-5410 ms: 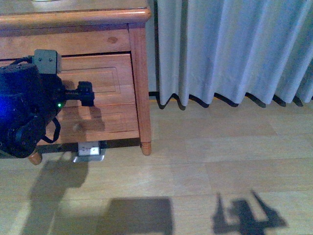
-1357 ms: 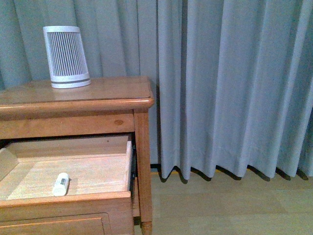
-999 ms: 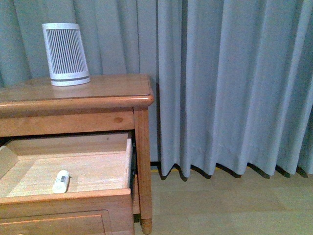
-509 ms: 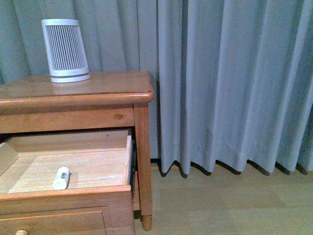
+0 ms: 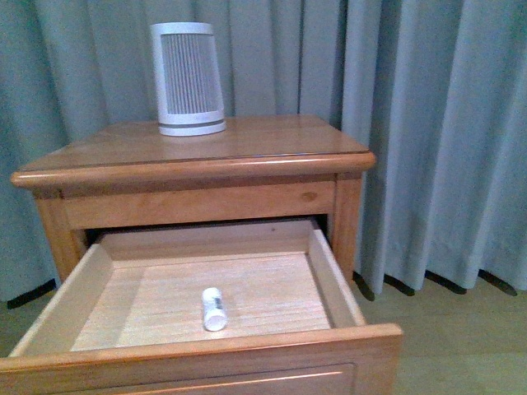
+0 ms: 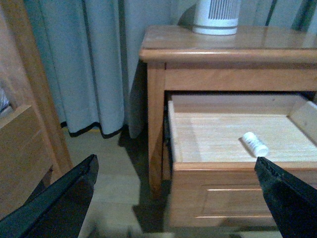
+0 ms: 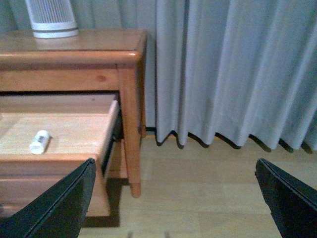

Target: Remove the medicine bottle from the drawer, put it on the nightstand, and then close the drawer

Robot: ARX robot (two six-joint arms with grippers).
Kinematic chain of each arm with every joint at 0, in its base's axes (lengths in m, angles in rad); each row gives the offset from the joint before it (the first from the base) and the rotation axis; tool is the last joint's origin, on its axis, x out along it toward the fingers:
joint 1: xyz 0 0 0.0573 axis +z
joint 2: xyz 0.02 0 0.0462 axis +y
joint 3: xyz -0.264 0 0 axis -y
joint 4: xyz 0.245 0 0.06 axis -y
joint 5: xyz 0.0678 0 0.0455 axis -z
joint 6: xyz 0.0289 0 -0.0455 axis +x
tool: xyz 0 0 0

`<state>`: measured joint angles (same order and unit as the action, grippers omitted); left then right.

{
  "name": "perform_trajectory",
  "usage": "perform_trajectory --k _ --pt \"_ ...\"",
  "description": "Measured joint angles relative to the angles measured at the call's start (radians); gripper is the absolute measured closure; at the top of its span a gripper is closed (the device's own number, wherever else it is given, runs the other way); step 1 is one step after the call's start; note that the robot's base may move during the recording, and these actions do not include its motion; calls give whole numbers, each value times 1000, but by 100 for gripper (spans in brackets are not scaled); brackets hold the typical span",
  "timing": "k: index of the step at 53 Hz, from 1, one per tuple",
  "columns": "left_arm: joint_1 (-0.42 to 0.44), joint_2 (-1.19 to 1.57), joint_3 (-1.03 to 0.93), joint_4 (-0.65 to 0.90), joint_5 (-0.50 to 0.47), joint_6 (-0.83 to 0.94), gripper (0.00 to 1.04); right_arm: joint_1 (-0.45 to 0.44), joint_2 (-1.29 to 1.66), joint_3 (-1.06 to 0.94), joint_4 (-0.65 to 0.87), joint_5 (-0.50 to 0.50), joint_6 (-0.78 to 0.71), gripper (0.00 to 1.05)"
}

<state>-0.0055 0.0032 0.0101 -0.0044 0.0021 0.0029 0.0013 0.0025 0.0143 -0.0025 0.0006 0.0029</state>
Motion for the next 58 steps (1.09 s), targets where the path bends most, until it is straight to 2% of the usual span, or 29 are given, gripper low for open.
perform_trajectory --k 8,9,11,13,17,21,25,37,50,58 --pt "0 -2 0 0 -6 0 7 0 2 0 1 -4 0 7" --pt "0 -2 0 0 -6 0 7 5 3 0 -1 15 0 7" --pt "0 -1 0 0 -6 0 7 48 51 1 19 147 -3 7" --pt "0 -3 0 0 -7 0 7 83 182 12 127 263 -3 7" --pt "0 -2 0 0 -5 0 7 105 384 69 265 317 9 7" --pt "0 -2 0 0 -5 0 7 134 599 172 366 314 31 7" --pt "0 -2 0 0 -5 0 7 164 807 305 366 291 78 7" --pt "0 -2 0 0 -5 0 7 260 1372 701 206 216 209 7" --pt "0 -2 0 0 -5 0 7 342 1725 1028 103 155 272 7" --pt "0 -2 0 0 -5 0 7 370 1912 1183 54 156 282 7"
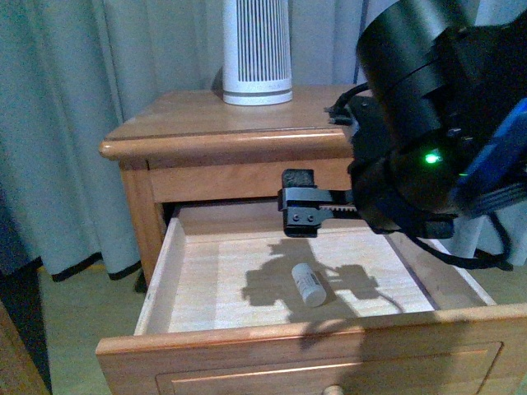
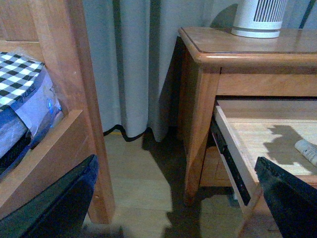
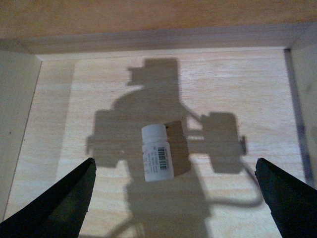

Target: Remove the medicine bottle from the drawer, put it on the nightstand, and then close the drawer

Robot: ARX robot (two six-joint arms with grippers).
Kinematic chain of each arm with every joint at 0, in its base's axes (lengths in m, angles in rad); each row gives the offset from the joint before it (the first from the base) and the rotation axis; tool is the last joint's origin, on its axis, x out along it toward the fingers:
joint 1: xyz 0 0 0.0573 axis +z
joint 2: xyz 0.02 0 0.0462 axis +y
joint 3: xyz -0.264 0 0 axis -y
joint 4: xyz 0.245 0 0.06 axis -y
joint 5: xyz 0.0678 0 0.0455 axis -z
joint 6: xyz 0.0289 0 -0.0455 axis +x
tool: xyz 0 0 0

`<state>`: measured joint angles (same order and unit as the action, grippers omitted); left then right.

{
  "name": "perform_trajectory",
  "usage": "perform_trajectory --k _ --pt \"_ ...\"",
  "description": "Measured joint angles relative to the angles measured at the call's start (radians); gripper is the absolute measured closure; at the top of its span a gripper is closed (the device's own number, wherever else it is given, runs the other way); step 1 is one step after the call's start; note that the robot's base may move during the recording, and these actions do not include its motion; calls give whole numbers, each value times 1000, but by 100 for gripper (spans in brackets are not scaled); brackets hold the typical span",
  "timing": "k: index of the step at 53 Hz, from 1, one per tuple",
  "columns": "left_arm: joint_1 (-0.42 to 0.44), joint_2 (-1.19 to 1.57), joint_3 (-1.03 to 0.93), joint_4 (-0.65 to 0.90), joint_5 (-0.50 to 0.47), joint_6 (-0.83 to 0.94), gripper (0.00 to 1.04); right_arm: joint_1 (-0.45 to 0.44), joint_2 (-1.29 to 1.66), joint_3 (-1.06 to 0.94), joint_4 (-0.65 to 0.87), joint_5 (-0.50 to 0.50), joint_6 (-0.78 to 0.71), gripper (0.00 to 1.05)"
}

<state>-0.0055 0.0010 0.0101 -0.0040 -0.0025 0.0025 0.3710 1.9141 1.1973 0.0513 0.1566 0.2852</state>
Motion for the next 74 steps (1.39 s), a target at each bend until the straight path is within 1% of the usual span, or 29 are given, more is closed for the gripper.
perform_trajectory --k 8,20,48,54,59,61,71,74 --pt "0 0 0 0 0 0 7 18 147 126 -8 -4 -2 7" --pt "0 0 0 0 0 0 7 33 284 252 -27 -9 -8 7" --pt "0 0 0 0 0 0 7 43 466 378 -27 4 -10 7" --pt "0 0 0 0 0 0 7 41 476 395 -34 9 -11 29" --pt "0 0 0 0 0 0 7 37 476 397 -44 9 -10 41" --pt "0 0 0 0 0 0 7 35 476 397 -50 14 -7 48" --pt "0 0 0 0 0 0 7 30 460 396 -97 27 18 73" --pt "0 0 0 0 0 0 7 30 453 394 -109 31 29 75"
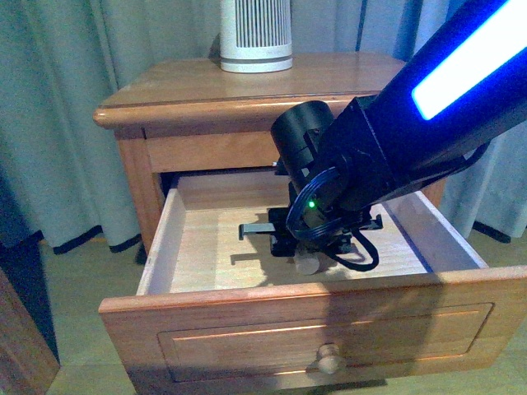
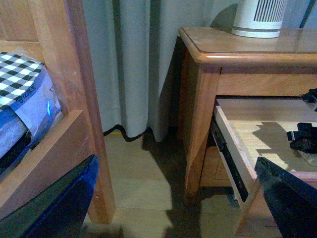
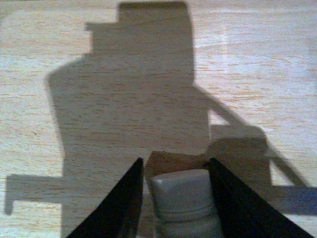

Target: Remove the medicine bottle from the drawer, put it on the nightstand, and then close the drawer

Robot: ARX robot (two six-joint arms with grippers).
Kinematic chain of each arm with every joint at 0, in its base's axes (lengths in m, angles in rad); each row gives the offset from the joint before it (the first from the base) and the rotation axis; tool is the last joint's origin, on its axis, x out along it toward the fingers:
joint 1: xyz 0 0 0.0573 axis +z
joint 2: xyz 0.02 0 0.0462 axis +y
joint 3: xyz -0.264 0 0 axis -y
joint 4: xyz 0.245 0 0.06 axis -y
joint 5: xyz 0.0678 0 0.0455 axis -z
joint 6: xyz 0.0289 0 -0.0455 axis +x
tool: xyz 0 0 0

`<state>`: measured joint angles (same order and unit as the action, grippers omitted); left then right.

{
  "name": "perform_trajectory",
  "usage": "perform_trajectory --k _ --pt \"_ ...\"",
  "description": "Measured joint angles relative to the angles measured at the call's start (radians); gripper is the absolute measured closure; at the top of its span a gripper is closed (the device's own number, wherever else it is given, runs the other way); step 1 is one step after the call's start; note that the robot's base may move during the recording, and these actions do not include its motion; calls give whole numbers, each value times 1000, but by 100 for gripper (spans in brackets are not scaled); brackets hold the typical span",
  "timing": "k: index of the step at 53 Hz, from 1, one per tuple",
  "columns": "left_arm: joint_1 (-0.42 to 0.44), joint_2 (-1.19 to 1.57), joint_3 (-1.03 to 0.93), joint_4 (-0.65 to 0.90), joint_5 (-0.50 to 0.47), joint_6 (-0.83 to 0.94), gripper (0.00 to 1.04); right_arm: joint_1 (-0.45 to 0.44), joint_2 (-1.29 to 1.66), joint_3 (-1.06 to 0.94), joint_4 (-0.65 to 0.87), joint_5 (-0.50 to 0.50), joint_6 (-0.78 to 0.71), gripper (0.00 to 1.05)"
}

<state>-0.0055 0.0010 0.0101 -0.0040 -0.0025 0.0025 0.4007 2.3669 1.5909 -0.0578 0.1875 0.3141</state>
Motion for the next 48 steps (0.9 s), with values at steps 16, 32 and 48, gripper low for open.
perform_trajectory --k 16,32,48 --pt "0 0 0 0 0 0 7 0 -206 -34 -169 16 165 76" --pt "0 0 0 0 0 0 7 -6 -445 1 -296 10 233 76" --pt "0 0 0 0 0 0 7 -154 -377 322 -318 116 106 76"
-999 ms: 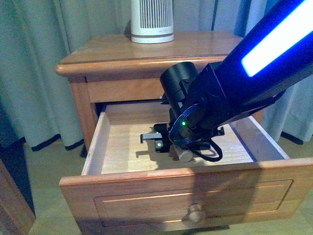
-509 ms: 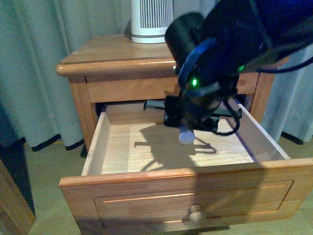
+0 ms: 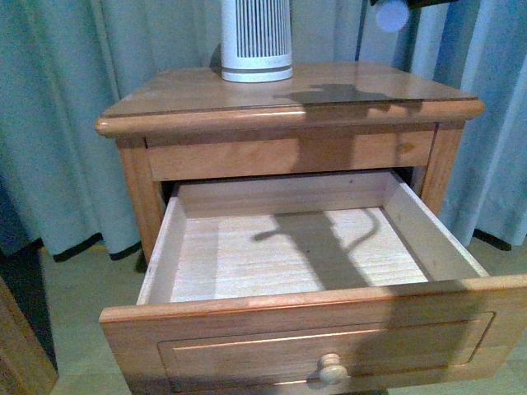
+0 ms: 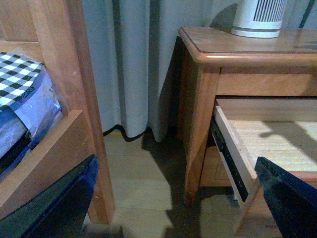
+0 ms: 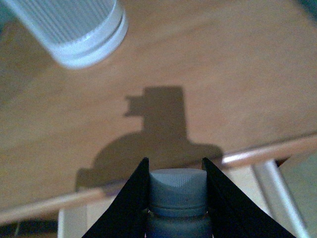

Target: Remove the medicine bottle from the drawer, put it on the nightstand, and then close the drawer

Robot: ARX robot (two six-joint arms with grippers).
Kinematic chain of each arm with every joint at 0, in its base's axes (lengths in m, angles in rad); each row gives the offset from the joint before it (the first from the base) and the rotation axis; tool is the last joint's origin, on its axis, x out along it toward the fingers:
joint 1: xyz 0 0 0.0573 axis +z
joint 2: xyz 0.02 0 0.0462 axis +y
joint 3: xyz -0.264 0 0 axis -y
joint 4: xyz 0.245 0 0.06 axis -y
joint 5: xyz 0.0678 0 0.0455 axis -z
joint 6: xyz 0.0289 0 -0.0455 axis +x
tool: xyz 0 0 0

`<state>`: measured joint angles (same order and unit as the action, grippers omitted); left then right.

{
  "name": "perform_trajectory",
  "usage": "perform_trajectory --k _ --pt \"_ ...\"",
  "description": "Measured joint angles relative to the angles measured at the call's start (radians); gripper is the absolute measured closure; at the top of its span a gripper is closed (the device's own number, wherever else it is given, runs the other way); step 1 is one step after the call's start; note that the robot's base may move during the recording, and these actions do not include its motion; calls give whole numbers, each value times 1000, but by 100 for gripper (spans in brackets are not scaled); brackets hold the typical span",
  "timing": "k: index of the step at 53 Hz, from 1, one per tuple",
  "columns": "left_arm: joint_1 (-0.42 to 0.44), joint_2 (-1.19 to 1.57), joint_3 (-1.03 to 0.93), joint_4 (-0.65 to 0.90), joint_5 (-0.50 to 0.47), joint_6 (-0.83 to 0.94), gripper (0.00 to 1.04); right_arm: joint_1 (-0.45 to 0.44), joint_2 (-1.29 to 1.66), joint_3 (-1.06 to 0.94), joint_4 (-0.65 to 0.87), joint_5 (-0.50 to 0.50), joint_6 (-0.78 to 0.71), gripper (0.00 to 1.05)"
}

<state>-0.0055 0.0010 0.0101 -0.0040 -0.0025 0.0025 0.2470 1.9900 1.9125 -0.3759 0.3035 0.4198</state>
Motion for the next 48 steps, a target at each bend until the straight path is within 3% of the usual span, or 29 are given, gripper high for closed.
perform_trajectory --k 9,21,38,44,48 --pt "0 0 0 0 0 0 7 -59 153 155 7 25 -62 76" --pt "0 0 0 0 0 0 7 -70 282 193 71 43 -120 76" --pt "0 0 0 0 0 0 7 -68 226 109 248 34 -183 28" --pt "0 0 0 0 0 0 7 -67 117 -26 345 33 -197 10" --pt "0 0 0 0 0 0 7 -67 3 -150 404 42 -197 6"
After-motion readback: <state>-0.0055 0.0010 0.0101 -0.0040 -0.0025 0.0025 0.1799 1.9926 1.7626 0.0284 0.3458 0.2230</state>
